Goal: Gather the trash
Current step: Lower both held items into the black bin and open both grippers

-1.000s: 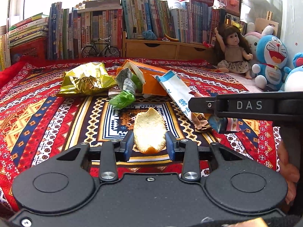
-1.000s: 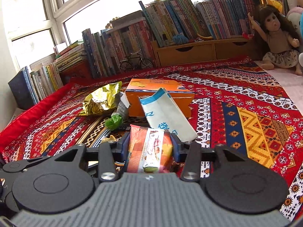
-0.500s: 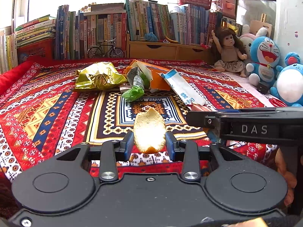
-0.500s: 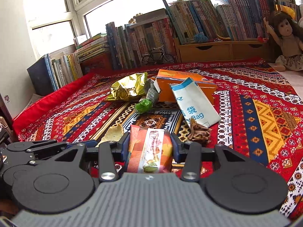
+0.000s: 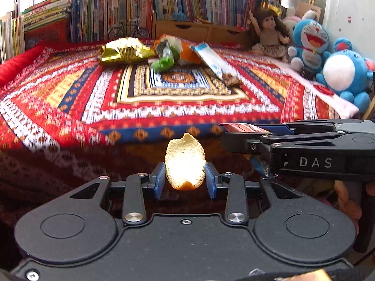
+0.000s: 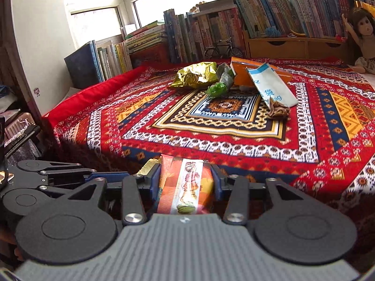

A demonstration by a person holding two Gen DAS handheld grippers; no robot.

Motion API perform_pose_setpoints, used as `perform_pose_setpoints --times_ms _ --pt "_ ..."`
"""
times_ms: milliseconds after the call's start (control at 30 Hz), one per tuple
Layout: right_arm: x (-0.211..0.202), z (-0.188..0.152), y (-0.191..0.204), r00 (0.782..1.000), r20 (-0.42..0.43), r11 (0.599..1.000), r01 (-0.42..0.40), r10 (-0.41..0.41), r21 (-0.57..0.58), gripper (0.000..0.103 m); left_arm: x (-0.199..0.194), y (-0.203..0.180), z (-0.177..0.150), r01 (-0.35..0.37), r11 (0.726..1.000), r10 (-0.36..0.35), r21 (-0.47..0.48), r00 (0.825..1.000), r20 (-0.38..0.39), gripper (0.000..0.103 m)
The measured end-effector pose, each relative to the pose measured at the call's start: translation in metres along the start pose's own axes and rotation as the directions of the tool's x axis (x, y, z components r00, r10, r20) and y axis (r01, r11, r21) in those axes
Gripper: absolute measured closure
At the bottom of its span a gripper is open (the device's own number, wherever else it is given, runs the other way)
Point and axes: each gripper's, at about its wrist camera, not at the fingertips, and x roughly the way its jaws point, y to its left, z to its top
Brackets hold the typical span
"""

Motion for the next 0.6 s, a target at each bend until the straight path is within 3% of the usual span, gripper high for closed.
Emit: perform_pose_setpoints --times_ms 300,467,600 --pt "0.005 -0.049 0.003 0.994 -0.103 0.998 0.031 -0.025 0.057 0.054 0.020 0.001 -0.044 0.007 0.999 -0.016 -0.052 0.987 -0.159 0.069" --pt "0.027 -0.084 -0.013 0.976 -0.216 0.988 0.071 -0.041 0.134 0.054 0.052 0.005 -0.075 0.029 0.993 -0.064 -0.115 0.947 -0.314 0.069" --pt "0.050 -0.112 -0.035 0.950 -0.310 0.962 0.106 -0.023 0.252 0.054 0.082 0.005 -0.099 -0.010 0.995 -0.032 -0.101 0.914 -0.403 0.069"
